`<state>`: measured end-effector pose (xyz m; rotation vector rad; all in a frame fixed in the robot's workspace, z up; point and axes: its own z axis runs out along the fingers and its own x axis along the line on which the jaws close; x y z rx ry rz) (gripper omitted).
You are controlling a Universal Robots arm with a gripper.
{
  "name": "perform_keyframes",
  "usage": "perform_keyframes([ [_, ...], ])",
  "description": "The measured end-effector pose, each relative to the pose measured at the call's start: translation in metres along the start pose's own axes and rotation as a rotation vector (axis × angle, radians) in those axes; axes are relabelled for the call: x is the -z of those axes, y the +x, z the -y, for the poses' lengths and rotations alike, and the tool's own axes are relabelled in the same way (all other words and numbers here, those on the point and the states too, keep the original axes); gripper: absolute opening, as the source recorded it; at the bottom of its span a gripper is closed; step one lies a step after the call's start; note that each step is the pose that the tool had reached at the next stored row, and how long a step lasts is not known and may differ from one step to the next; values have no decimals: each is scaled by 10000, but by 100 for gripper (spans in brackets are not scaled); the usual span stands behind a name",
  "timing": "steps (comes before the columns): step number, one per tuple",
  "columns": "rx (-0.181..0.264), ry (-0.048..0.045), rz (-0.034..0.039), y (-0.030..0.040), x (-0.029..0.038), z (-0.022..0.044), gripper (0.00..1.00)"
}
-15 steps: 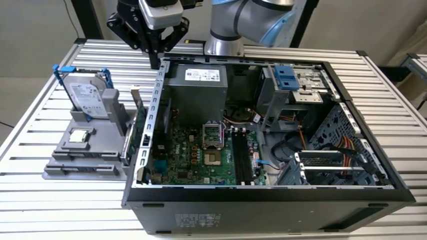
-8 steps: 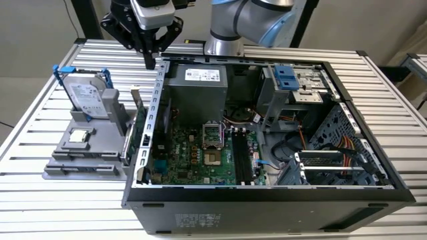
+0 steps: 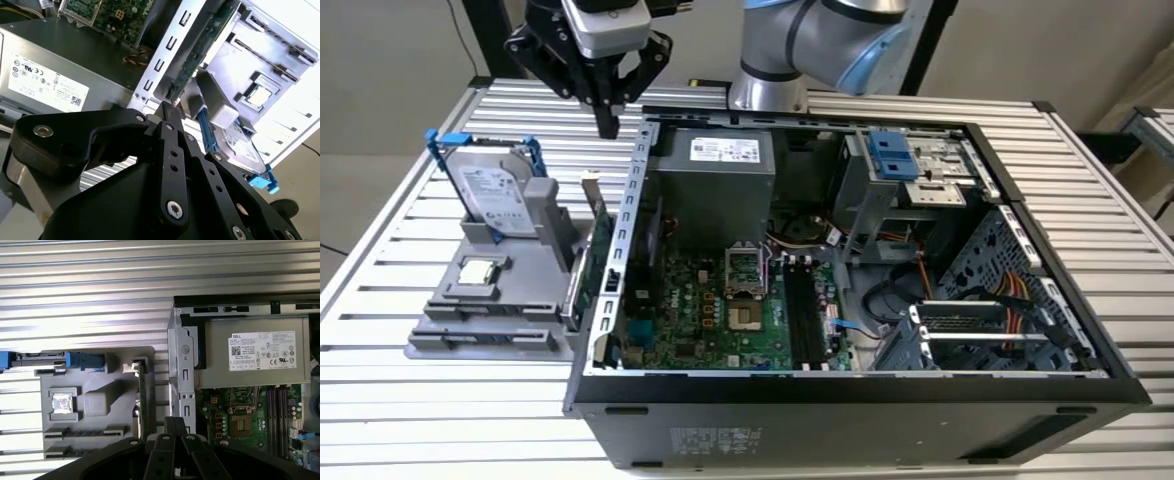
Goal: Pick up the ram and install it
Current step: 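Reach for the ram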
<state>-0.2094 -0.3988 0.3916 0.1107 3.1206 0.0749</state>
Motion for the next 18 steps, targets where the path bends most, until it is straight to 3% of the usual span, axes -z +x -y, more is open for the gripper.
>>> perform_keyframes([
  [18,1,0,0,244,5,17,0],
])
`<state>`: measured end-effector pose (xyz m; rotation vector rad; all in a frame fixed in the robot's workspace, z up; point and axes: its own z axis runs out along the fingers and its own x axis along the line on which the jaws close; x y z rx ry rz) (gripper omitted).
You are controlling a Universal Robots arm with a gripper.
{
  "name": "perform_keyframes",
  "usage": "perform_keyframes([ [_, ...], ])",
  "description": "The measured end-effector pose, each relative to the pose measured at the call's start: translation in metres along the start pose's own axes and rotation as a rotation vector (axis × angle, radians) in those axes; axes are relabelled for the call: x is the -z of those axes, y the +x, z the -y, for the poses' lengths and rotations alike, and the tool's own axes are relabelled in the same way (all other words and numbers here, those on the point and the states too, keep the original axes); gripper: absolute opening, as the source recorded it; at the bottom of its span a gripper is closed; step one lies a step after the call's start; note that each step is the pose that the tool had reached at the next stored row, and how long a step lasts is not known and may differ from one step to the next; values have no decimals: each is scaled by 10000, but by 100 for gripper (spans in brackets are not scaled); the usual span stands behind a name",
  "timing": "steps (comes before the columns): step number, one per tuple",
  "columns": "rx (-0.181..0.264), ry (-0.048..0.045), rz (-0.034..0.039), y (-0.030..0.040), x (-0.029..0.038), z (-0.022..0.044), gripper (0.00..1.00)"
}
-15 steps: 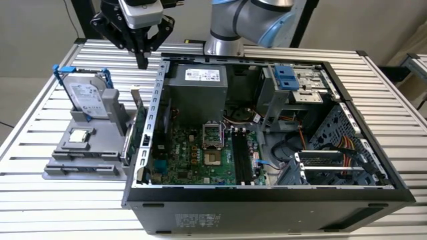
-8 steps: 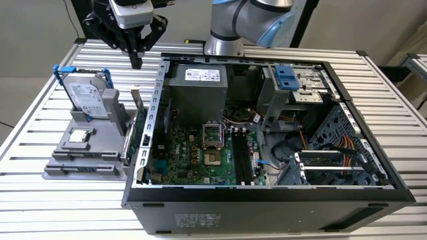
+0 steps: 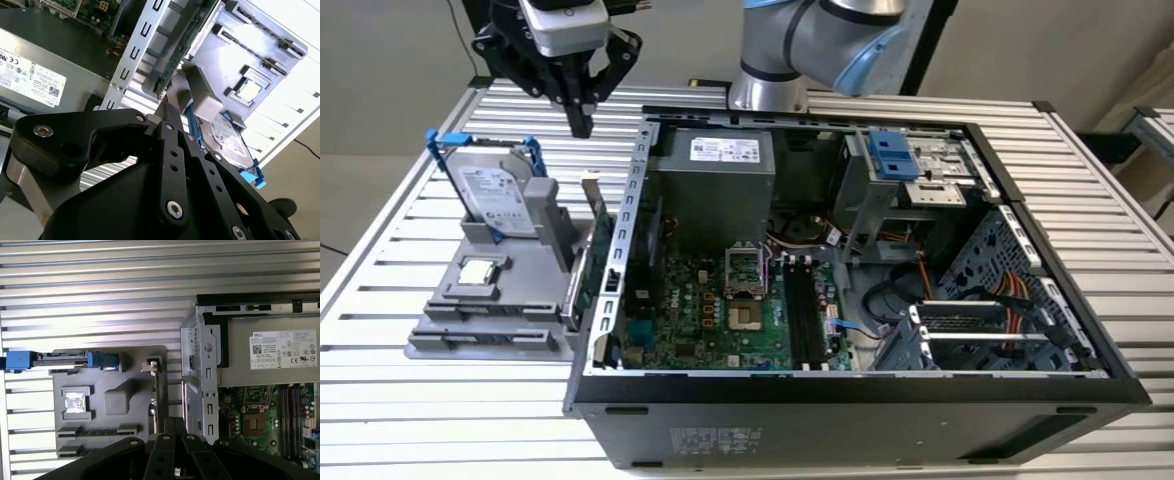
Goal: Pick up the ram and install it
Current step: 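Reach for the ram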
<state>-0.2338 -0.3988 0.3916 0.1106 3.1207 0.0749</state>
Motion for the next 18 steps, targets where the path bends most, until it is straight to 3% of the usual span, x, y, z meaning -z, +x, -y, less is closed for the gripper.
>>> perform_keyframes([
  [18,0,-1,1,234,4,17,0],
])
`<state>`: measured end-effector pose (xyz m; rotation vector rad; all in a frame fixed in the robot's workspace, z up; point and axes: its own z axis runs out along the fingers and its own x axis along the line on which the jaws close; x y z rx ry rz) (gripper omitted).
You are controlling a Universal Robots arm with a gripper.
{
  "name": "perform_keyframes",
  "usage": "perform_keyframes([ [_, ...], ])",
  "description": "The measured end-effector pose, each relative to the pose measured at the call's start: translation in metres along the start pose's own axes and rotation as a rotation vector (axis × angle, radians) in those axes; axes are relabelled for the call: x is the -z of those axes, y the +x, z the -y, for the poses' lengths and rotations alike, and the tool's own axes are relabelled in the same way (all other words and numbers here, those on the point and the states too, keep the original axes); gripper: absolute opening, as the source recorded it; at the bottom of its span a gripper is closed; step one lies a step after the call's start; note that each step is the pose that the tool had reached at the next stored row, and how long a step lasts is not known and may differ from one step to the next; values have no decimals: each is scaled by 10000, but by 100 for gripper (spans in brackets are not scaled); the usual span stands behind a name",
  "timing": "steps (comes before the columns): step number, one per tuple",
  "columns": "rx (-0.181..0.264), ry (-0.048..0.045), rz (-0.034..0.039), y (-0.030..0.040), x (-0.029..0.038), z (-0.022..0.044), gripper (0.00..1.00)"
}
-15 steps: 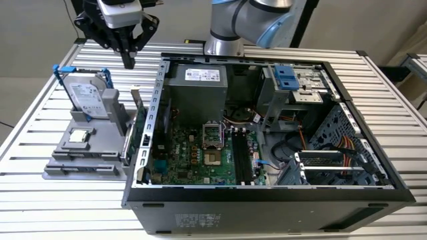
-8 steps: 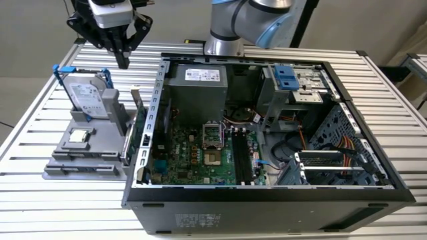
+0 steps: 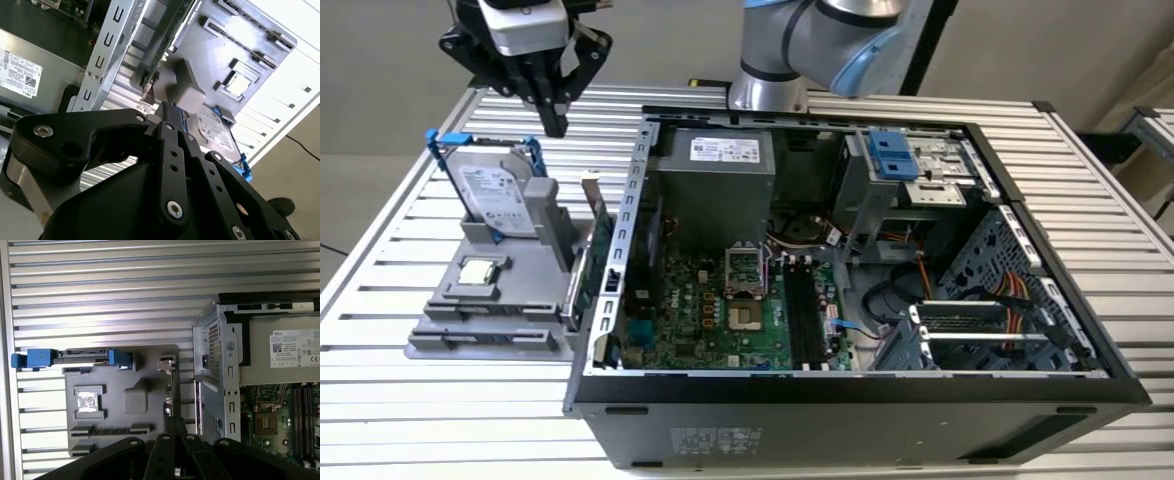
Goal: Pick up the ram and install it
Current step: 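Reach for the ram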
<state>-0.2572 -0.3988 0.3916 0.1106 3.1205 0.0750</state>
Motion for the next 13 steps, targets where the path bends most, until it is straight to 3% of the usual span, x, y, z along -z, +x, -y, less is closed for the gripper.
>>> perform_keyframes([
  [13,0,1,0,167,4,12,0],
])
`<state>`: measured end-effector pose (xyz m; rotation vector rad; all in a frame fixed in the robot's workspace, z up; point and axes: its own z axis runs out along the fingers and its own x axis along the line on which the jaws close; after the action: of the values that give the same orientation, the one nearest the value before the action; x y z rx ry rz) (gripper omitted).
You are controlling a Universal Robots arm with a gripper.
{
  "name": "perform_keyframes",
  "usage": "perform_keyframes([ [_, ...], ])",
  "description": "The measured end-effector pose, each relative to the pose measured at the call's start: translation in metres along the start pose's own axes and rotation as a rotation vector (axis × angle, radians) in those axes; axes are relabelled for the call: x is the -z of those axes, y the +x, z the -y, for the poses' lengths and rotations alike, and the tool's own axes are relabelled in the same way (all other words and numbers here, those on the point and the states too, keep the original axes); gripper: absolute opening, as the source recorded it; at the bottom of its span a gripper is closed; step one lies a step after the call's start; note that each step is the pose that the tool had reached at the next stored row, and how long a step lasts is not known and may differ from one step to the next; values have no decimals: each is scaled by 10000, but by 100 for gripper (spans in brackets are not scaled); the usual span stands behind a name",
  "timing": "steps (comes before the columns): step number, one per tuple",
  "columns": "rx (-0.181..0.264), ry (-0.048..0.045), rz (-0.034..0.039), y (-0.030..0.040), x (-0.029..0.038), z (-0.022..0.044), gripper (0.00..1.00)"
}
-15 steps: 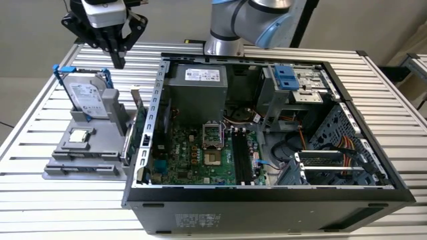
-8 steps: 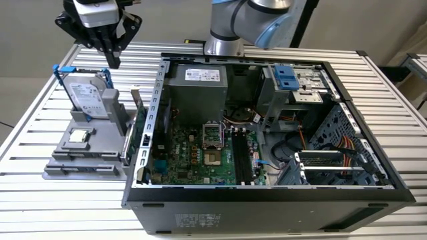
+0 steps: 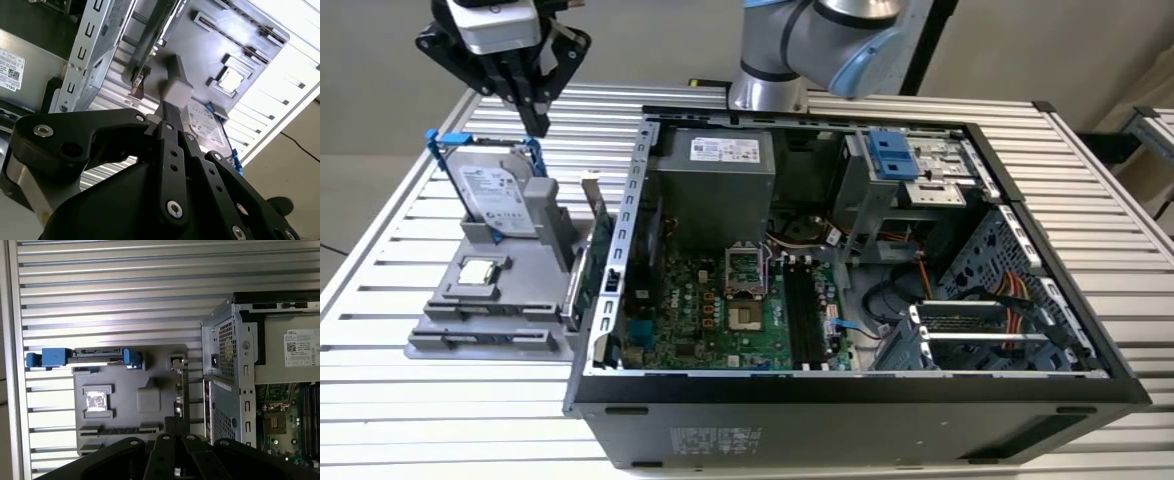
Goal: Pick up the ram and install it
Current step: 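Reach for the ram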
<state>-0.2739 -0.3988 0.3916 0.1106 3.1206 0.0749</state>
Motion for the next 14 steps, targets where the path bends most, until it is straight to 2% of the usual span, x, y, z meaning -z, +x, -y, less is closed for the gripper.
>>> perform_keyframes([
  [14,0,0,0,185,4,13,0],
])
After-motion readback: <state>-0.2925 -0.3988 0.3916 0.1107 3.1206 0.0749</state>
